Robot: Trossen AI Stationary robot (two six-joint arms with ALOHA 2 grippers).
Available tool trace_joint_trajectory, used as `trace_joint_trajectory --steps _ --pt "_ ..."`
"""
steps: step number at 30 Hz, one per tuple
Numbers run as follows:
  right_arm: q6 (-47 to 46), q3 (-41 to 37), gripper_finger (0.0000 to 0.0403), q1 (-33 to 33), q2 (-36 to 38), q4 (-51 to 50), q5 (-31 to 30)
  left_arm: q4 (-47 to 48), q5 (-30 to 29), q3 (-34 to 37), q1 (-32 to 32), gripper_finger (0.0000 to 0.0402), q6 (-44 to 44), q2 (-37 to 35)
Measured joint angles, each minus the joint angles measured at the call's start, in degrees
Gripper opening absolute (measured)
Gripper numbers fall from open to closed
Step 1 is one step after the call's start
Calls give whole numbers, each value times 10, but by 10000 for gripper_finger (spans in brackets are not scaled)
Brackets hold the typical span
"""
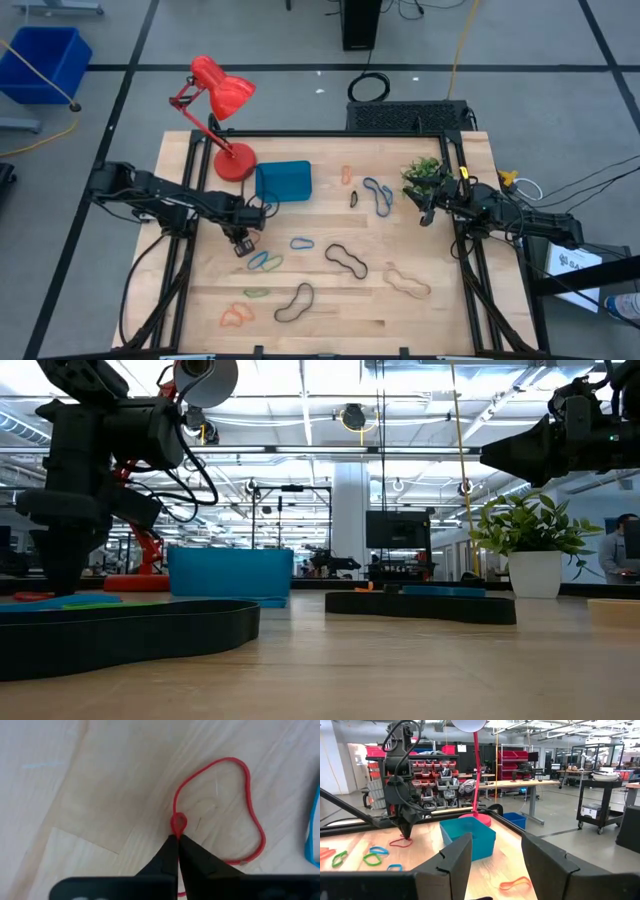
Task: Pick and place rubber bands into bin
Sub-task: Put the red rubber band into the blue bin
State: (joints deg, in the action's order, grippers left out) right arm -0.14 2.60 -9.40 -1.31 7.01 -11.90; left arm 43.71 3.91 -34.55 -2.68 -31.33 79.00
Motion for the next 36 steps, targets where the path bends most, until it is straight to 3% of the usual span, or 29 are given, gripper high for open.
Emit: trace_joint_trajectory --steps 8,13,18,24,30,36 --pt "0 0 169 0 0 1 -1 7 9 -70 0 4 74 -52" --pt "0 0 169 0 0 8 -2 -110 -22 -98 0 4 131 -89" --pt "-2 0 169 0 0 19 -2 -315 -78 -102 1 8 203 -105" --pt "-2 0 169 0 0 19 -2 -469 -184 -102 1 7 264 -101" --pt "-2 0 169 0 0 20 -2 -501 -230 -102 1 5 311 -100" --pt "-2 0 169 0 0 20 -2 -447 -361 -102 9 5 327 -99"
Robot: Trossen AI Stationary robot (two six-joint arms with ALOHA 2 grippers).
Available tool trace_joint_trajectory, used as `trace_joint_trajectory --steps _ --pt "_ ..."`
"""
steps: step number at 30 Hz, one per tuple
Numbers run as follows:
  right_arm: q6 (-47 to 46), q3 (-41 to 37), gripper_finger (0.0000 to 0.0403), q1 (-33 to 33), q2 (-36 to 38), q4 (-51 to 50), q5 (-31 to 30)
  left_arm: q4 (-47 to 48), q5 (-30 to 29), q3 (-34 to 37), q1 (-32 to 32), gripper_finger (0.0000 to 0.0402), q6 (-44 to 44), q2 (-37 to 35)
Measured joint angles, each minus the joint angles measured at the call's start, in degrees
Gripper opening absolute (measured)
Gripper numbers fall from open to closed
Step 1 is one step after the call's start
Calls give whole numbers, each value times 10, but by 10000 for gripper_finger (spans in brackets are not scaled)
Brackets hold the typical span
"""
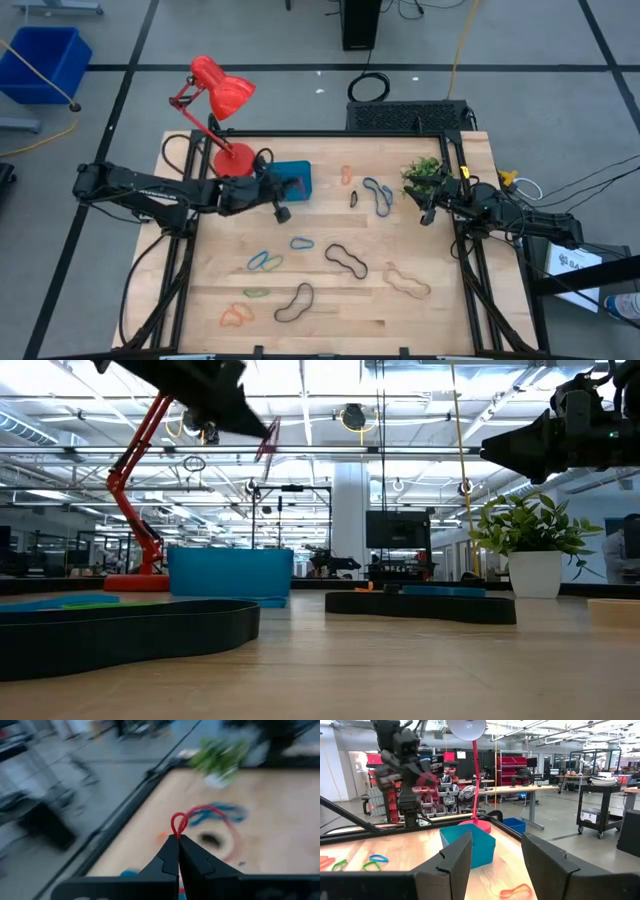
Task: Pick and place rubber bands into bin
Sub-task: Put the red rubber band into the blue bin
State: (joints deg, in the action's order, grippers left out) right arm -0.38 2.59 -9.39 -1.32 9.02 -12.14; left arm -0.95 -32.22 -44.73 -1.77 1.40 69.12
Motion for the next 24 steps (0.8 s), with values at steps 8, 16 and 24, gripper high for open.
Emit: trace_joint_trajectory --steps 8,16,24 --pt "0 0 169 0 0 0 0 87 -43 0 52 5 -36 52" --pt "0 0 169 0 0 0 0 91 -31 0 106 3 -37 144" --pt "0 0 169 0 0 -3 0 103 100 0 155 3 -62 194"
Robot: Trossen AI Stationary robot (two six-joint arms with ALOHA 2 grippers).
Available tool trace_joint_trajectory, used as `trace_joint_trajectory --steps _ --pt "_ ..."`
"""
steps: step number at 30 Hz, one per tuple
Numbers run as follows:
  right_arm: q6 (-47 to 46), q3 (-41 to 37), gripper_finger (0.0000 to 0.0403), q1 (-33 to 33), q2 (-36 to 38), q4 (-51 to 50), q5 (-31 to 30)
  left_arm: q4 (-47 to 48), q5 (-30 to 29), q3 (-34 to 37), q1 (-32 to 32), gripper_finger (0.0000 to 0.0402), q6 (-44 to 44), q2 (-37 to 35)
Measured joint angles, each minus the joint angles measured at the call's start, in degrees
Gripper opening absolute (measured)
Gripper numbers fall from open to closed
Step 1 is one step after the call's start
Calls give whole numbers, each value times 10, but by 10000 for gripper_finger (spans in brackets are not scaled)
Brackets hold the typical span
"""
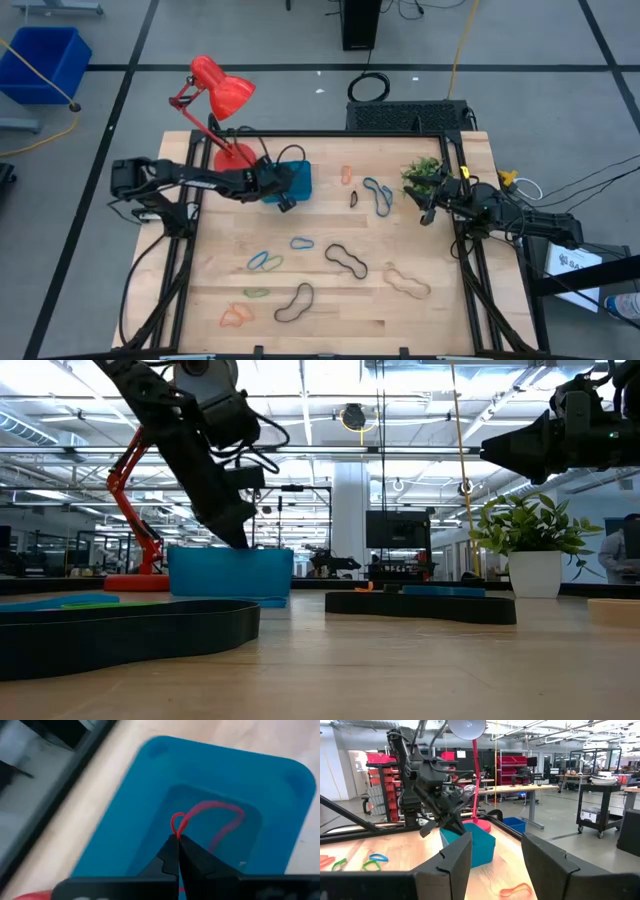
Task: Pick and place rubber bands into bin
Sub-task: Put the red rubber band into the blue bin
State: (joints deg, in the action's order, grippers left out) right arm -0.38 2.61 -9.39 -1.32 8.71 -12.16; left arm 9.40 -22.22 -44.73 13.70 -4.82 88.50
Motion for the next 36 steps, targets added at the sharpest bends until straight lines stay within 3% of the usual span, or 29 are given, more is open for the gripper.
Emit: trace_joint_trajectory --steps 11,17,36 --pt "0 0 169 0 0 -1 0 36 123 0 53 8 -68 0" --pt "1 0 169 0 0 -1 0 39 151 0 67 6 -40 0" --pt "2 0 169 0 0 -1 0 38 117 0 68 90 -28 0"
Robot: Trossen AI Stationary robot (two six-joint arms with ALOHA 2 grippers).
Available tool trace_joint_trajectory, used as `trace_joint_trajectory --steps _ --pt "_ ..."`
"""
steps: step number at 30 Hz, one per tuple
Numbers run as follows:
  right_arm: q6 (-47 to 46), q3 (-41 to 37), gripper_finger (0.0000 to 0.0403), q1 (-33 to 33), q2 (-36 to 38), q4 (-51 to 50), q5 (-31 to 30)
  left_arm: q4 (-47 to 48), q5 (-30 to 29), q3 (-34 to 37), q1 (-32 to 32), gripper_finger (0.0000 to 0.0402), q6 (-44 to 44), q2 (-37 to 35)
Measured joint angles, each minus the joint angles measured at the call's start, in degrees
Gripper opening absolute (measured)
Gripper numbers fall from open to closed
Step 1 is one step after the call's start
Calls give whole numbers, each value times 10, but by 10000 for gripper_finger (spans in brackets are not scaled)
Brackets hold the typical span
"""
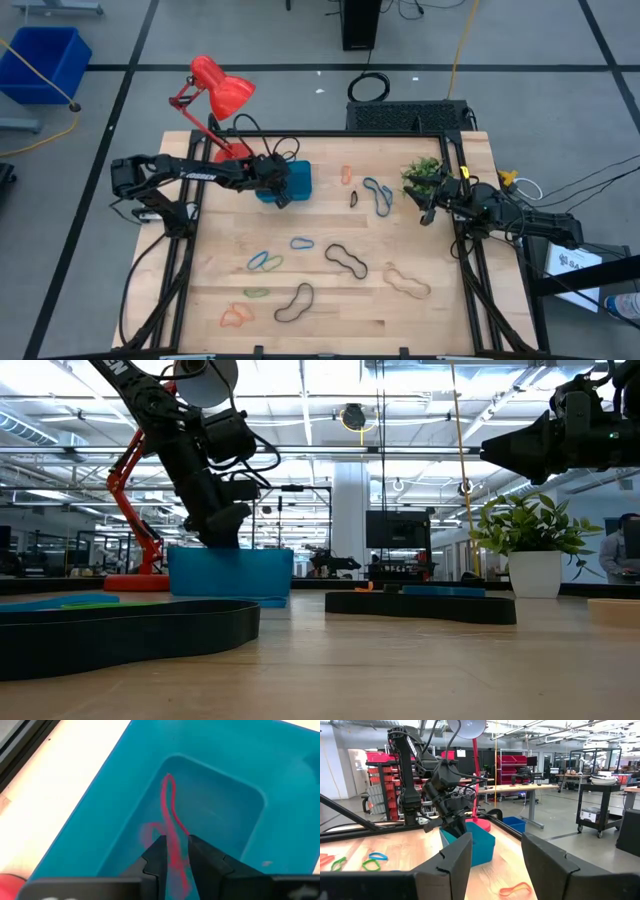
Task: Pick and place rubber bands into bin
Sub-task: Put the red rubber band into the blue bin, then put the blue rubber band into the blue bin
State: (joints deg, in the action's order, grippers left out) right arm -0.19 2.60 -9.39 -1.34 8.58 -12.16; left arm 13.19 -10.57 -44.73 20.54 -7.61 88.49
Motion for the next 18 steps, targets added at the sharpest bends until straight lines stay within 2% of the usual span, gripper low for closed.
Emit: trace_joint_trajectory --steps 6,10,14,18 --pt "0 0 169 0 0 0 0 -2 0 0 0 134 5 -1" --pt "0 0 169 0 0 0 0 -2 15 0 -4 154 22 -26" --pt "0 0 169 0 0 0 0 -13 64 0 -22 164 54 -70" --pt "0 0 169 0 0 0 0 -52 138 0 -51 165 55 -109"
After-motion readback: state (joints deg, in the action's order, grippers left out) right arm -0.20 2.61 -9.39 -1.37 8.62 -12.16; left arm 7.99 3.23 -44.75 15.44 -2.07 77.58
